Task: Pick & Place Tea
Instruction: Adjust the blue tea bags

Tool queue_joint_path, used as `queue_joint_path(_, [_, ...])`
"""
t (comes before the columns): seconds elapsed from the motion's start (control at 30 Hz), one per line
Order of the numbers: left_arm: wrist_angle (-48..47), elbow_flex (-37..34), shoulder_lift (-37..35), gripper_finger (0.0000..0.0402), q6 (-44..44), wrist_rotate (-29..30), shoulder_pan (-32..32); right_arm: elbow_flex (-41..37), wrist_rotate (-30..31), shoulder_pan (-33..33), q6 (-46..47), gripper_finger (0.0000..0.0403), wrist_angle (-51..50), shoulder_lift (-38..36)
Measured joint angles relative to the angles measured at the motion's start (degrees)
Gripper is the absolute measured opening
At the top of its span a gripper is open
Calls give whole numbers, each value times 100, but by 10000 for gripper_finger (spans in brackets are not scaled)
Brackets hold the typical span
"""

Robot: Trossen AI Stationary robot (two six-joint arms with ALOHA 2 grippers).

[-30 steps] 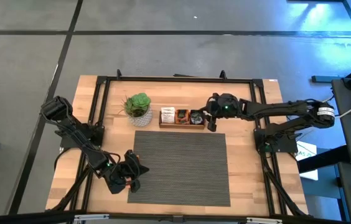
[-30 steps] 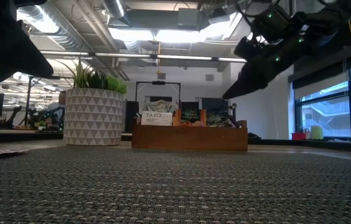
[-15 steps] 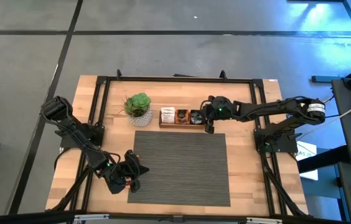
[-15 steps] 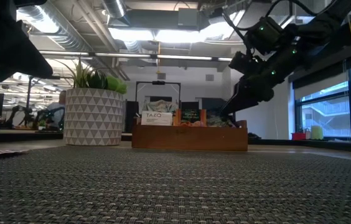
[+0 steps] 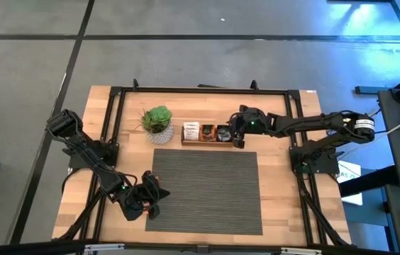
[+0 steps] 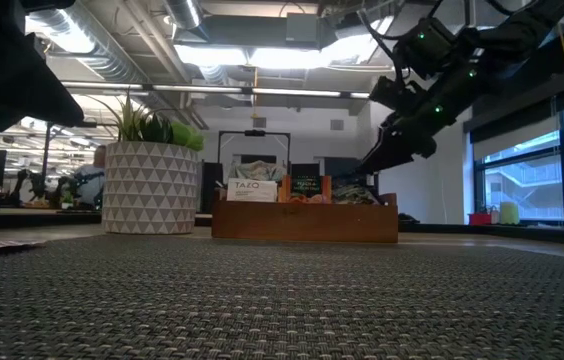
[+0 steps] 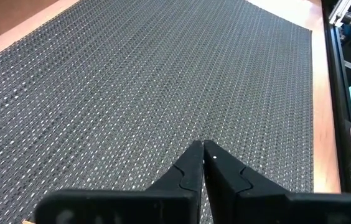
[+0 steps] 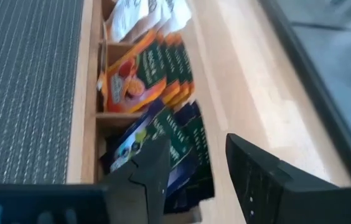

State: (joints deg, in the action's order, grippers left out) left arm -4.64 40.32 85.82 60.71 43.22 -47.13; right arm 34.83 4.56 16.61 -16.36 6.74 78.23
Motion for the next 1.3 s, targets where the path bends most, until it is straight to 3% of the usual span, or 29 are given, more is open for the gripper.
queue_joint_path(0.13, [0,0,0,13,0,-2,0,2,-381,50,164,158,-171,1])
queue_joint_path(0.53, [0,0,0,10,0,-1,0,2,-127,54,195,147,-187,7])
queue_joint_path(0.9, [11,0,0,9,2,2,0,4,-159,64,127,99,-2,246])
queue_joint_path(1.2, [11,0,0,13,2,-36,0,4,-168,64,110,10,12,243])
queue_joint_path(1.3, [11,0,0,12,2,-89,0,4,-167,64,161,9,12,241])
